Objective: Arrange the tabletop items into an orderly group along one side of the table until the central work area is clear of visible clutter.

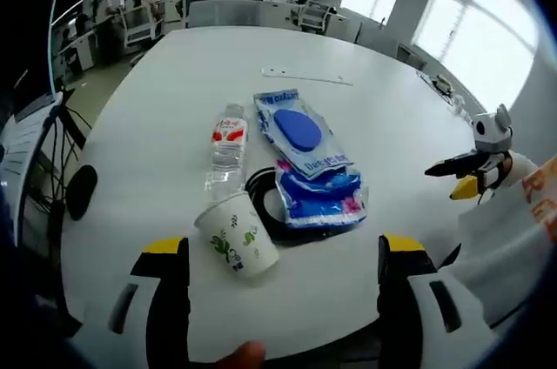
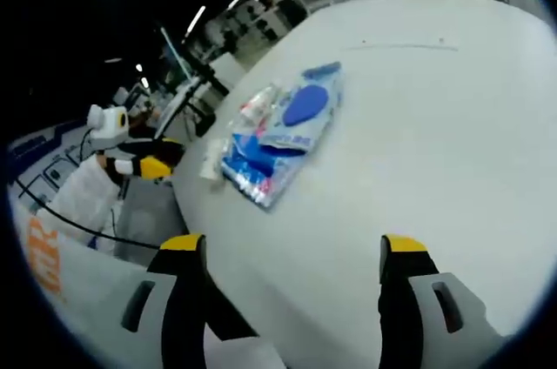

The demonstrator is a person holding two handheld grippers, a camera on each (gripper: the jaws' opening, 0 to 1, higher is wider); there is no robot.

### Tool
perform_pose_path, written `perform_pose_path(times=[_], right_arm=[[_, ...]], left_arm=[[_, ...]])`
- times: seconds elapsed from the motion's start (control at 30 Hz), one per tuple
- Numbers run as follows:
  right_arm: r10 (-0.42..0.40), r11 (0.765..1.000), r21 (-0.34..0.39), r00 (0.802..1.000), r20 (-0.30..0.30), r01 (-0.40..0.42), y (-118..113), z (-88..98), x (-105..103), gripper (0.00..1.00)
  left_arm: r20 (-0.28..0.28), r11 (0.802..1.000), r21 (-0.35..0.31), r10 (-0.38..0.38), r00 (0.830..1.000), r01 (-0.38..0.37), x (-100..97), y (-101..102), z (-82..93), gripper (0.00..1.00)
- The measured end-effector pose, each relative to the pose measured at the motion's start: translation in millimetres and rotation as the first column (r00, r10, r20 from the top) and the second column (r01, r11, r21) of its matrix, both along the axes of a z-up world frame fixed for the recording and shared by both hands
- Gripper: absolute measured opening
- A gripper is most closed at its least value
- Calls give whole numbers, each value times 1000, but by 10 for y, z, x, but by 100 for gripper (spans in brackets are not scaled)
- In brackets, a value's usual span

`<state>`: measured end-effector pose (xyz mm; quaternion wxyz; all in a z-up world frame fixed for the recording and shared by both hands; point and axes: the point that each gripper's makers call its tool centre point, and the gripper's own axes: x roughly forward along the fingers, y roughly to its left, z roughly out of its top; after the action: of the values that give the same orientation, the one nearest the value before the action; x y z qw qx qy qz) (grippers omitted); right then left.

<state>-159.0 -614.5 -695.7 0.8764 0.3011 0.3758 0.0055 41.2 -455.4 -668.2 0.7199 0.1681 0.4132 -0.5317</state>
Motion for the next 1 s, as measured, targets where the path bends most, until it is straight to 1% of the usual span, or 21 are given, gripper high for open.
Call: perform_pose_path(times=[0.1, 0.27, 0.63, 1.0], right_arm=[[-12, 1000, 18, 1000, 2, 12, -9, -7, -8, 80], [-25, 1000, 18, 1000, 9, 25, -53, 9, -11, 79], [-32, 999, 31, 999, 8, 32, -51, -6, -63, 78], [-38, 998, 55, 999, 23, 36, -79, 10, -65, 75]], left_arm=[[-1, 1000, 13, -2, 1000, 2, -17, 27, -15, 92], [4, 1000, 13, 6, 1000, -6, -17, 31, 0, 92], [10, 1000, 28, 3, 1000, -3, -91, 27, 44, 91], [26, 999, 36, 18, 1000, -19, -93, 49, 88, 91]])
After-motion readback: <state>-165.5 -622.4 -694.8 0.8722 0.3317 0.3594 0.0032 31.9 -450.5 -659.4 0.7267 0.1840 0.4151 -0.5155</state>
